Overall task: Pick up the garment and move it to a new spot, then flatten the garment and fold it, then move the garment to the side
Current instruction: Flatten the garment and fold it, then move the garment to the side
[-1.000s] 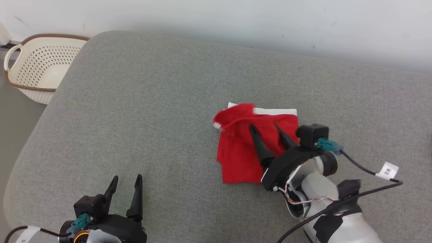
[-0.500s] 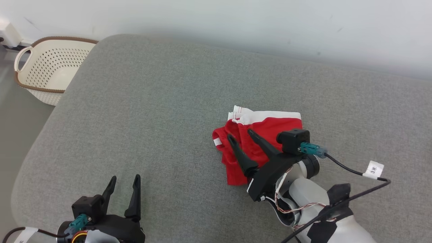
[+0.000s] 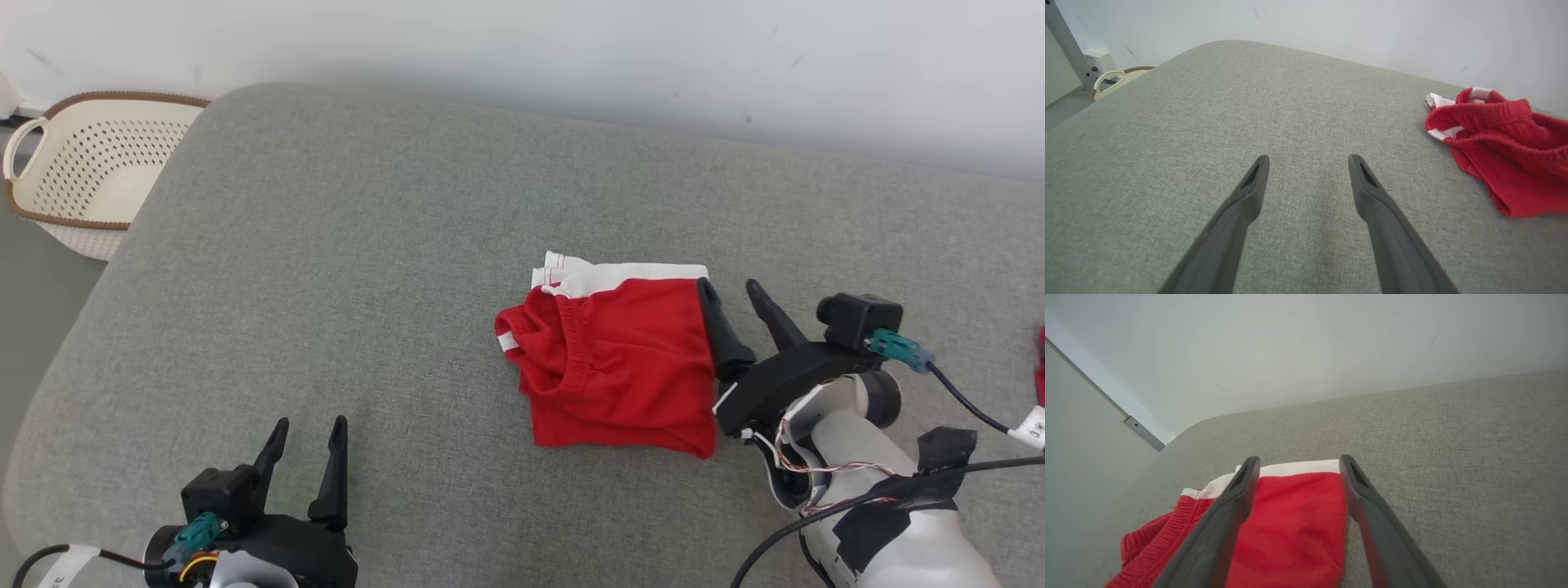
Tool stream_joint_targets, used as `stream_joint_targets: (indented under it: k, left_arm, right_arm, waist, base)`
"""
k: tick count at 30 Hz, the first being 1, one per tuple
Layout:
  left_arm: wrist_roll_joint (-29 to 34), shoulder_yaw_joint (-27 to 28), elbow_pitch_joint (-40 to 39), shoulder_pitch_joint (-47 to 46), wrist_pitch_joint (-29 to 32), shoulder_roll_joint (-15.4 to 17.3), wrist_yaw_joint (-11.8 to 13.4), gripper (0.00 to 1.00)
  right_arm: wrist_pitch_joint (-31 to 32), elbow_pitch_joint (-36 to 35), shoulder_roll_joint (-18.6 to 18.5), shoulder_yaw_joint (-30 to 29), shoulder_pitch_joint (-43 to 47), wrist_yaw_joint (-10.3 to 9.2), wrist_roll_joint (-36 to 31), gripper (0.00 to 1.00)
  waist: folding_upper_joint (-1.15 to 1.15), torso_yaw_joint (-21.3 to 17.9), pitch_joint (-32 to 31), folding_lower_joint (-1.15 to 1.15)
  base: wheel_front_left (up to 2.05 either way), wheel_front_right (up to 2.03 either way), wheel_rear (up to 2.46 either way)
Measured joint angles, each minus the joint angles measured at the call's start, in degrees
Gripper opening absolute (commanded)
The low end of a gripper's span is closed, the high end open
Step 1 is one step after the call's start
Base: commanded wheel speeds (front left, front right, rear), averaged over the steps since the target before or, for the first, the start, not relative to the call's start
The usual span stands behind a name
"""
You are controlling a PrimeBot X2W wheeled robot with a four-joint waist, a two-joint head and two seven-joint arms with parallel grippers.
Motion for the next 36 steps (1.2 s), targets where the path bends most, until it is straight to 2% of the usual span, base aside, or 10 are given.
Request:
stream_joint_targets:
  k: [7, 15, 21, 22, 23, 24, 30, 36]
  left_arm:
    - [-0.9, -1.6, -0.32, -0.27, 0.0, -0.01, 0.34, 1.0]
    - [-1.01, -1.96, -0.52, -0.37, 0.0, 0.01, 0.76, 1.0]
    - [-1.41, -2.53, -0.9, -0.41, 0.0, 0.0, 0.8, 1.0]
    - [-1.43, -2.6, -0.93, -0.42, 0.0, 0.01, 0.81, 1.0]
    - [-1.47, -2.68, -0.94, -0.47, 0.0, 0.0, 0.81, 1.0]
    - [-1.48, -2.74, -0.96, -0.53, 0.0, -0.01, 0.82, 1.0]
    - [-1.51, -2.78, -1.07, -1.14, 0.0, 0.0, 1.1, 1.0]
    - [-1.47, -2.32, -1.25, -1.08, 0.0, 0.0, 1.26, 1.0]
  right_arm:
    - [-0.05, 4.27, 0.23, -4.37, 1.32, 0.0, -2.81, 1.0]
    - [-0.05, 8.23, 2.42, -4.95, 2.02, 0.0, -4.08, 1.0]
    - [-0.29, 10.61, 2.59, -5.21, 0.94, -0.02, -3.97, 1.0]
    - [-0.33, 11.09, 2.58, -5.06, 0.88, -0.02, -3.96, 0.81]
    - [-0.45, 11.29, 2.56, -4.88, 0.74, -0.03, -3.91, 0.36]
    - [-0.48, 11.48, 2.54, -4.69, 0.48, -0.03, -3.65, 0.0]
    - [-0.38, 11.14, 2.31, -4.12, -0.25, -0.02, -2.76, 0.0]
    - [-0.19, 6.9, 1.08, -6.92, 0.3, -0.01, -4.55, 0.0]
  waist:
    - [0.0, 1.46, 1.39, 0.0]
    - [0.0, 3.57, 2.55, 0.0]
    - [0.0, 4.74, 3.4, -0.01]
    - [0.0, 4.87, 3.5, 0.0]
    - [0.0, 5.01, 3.6, 0.0]
    - [-0.01, 5.12, 3.68, -0.01]
    - [0.0, 5.37, 3.84, 0.0]
    - [0.0, 4.43, 3.13, 0.0]
  base:
    - [0.0, 0.0, 0.0]
    - [0.0, 0.0, 0.0]
    - [0.0, 0.0, 0.0]
    - [0.0, 0.0, 0.0]
    - [0.0, 0.0, 0.0]
    - [0.0, 0.0, 0.0]
    - [0.0, 0.0, 0.0]
    - [0.0, 0.0, 0.0]
